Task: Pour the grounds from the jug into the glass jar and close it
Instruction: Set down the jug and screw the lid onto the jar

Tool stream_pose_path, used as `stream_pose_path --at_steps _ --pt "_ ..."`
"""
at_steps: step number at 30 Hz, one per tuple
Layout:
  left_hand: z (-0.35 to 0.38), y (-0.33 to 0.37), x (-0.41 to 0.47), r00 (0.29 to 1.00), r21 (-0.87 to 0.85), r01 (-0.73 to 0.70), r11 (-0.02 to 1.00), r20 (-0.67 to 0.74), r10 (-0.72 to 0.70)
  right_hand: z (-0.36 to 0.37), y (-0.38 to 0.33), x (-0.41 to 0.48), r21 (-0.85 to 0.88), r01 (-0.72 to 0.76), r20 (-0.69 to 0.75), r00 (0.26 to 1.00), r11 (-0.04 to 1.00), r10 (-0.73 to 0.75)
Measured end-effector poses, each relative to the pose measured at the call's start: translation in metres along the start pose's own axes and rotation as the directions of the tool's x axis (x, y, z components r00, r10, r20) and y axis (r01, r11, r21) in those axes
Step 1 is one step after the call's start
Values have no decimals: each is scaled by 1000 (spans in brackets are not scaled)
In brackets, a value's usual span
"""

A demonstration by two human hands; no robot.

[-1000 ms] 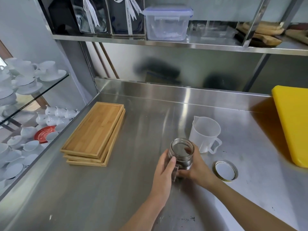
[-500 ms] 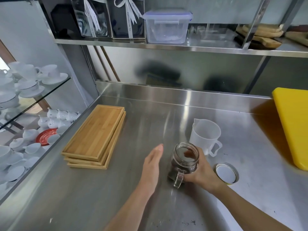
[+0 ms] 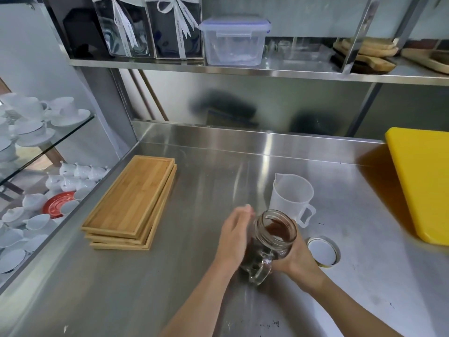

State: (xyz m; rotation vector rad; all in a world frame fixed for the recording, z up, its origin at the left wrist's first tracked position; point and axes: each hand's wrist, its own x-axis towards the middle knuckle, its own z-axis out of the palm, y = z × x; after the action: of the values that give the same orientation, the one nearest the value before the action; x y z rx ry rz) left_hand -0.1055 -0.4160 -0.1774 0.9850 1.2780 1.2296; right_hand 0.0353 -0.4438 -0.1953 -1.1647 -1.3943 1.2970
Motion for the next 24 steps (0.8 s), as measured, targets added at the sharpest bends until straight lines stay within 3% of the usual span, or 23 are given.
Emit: stream_pose_path --at_steps 2,3,5,7,8,14,17,20,22,24 --pt "-8 6 6 969 -161 -55 985 -248 13 -1 -4 -3 20 9 -4 1000 1000 -9" --pt "-9 8 6 964 -187 -62 980 -265 10 -1 -5 -2 24 13 -10 1000 1000 -12" --pt "-1 4 0 997 -84 14 996 -77 -20 0 -5 0 15 20 -20 1000 1000 -19" --pt "6 -6 -6 984 5 125 992 126 -125 0 -7 2 5 40 -5 999 999 -40" --pt "7 -9 -7 976 10 146 989 160 -146 0 -7 2 -1 49 -2 999 999 -49" --pt "4 -9 -9 965 -186 257 948 4 -261 10 -13 1 14 86 -17 996 996 -86" --pt "1 -14 -9 898 -298 440 847 132 -420 12 -15 1 -28 139 3 990 990 -139" --pt "2 -11 -9 833 -427 554 715 283 -476 7 -19 2 -74 158 108 983 985 -149" --pt "3 -8 -9 794 -474 607 638 376 -477 -1 -26 5 -52 106 229 969 993 -91" --pt "2 -2 -11 772 -489 636 597 412 -484 -11 -31 9 11 57 252 966 998 -58"
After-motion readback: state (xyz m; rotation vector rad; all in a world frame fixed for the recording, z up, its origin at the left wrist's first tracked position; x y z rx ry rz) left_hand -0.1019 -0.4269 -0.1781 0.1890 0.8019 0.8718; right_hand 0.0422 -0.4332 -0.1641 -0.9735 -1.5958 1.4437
